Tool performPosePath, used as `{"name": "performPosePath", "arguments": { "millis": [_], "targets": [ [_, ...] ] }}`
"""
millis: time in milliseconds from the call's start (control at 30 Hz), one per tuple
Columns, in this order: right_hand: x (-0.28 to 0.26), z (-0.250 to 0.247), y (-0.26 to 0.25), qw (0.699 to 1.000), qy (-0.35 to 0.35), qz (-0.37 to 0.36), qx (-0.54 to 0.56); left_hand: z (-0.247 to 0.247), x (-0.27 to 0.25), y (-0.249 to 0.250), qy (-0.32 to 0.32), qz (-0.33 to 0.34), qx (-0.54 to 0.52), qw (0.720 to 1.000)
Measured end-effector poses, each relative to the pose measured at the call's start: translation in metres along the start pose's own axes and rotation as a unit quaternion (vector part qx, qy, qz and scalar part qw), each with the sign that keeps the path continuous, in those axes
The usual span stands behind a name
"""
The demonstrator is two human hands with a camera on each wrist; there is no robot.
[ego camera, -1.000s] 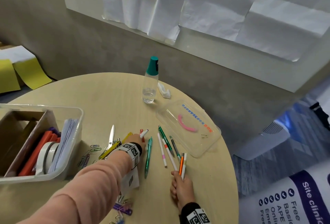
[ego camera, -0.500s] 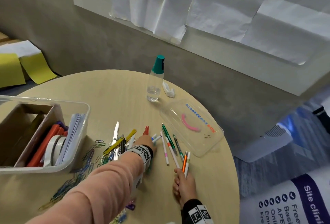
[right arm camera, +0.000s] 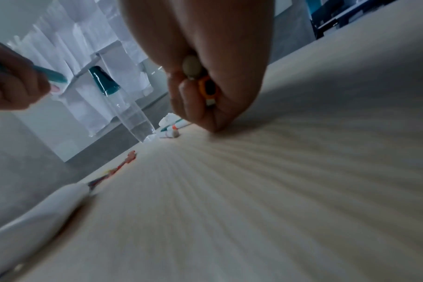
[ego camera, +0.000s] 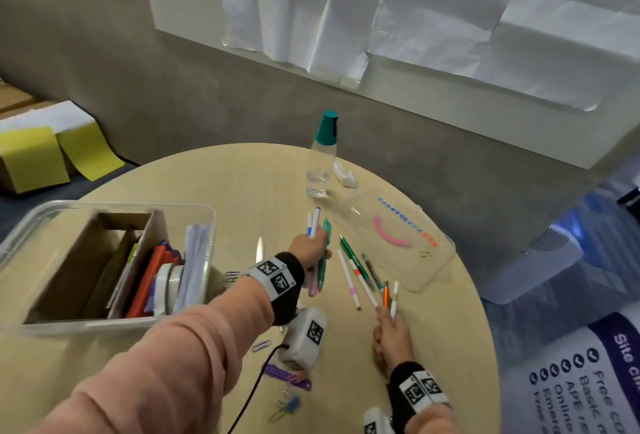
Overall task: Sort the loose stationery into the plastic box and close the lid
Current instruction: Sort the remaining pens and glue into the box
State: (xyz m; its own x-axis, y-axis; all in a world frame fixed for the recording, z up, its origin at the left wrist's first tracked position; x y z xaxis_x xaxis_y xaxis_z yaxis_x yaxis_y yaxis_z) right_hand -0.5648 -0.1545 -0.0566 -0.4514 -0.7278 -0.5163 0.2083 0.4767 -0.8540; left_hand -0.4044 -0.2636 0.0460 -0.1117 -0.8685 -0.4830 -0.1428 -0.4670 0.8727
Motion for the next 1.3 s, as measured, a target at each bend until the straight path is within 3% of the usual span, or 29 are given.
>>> {"name": "performPosePath", "arguments": {
  "millis": [133, 200, 267, 467, 667, 800, 967, 1167, 1300],
  "targets": [
    [-0.023, 0.01, -0.016, 1.0, 0.02, -0.007, 0.012, -0.05, -0.031, 0.022, -0.049, -0.009, -0.086, 0.995],
    [-0.041, 0.02, -0.031, 0.998, 0.009, -0.006, 0.061, -0.084, -0.049, 0.032, -0.085, -0.021, -0.137, 0.987],
    [-0.063, 0.038, -0.051, 0.993, -0.014, -0.01, 0.116, -0.123, -0.065, 0.041, -0.081, -0.018, -0.173, 0.981],
    [-0.125, 0.128, -0.093, 0.974, -0.168, 0.016, 0.152, -0.255, -0.088, 0.045, -0.006, -0.026, -0.158, 0.987],
    [-0.177, 0.246, -0.098, 0.948, -0.312, 0.052, 0.011, -0.354, -0.093, 0.026, 0.032, -0.039, -0.129, 0.99],
    [-0.201, 0.314, -0.09, 0.919, -0.369, 0.079, -0.112, -0.374, -0.093, 0.009, 0.029, -0.062, -0.117, 0.991],
    [-0.211, 0.365, -0.082, 0.891, -0.355, 0.08, -0.272, -0.37, -0.094, 0.0, 0.013, -0.079, -0.1, 0.992],
    [-0.211, 0.393, -0.071, 0.861, -0.313, -0.048, -0.397, -0.363, -0.091, -0.007, -0.011, -0.107, -0.059, 0.993],
    [-0.209, 0.376, -0.076, 0.863, -0.297, -0.074, -0.402, -0.351, -0.083, -0.01, 0.004, -0.092, 0.0, 0.996]
  ]
}}
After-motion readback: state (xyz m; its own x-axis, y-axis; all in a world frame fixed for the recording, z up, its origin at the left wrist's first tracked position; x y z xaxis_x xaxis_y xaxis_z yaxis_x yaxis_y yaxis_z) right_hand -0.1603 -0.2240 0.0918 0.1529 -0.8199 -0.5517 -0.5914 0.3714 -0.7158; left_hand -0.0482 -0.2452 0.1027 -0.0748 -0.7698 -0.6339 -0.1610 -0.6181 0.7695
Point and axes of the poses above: each hand's wrist, its own x-axis towards the middle knuckle, its own z-axis out of the palm, y = z × x, the point moved 2 cm from there along x, towards the middle knuckle, and after that the axes turned 2 degrees about z, right-handed, at the moved point
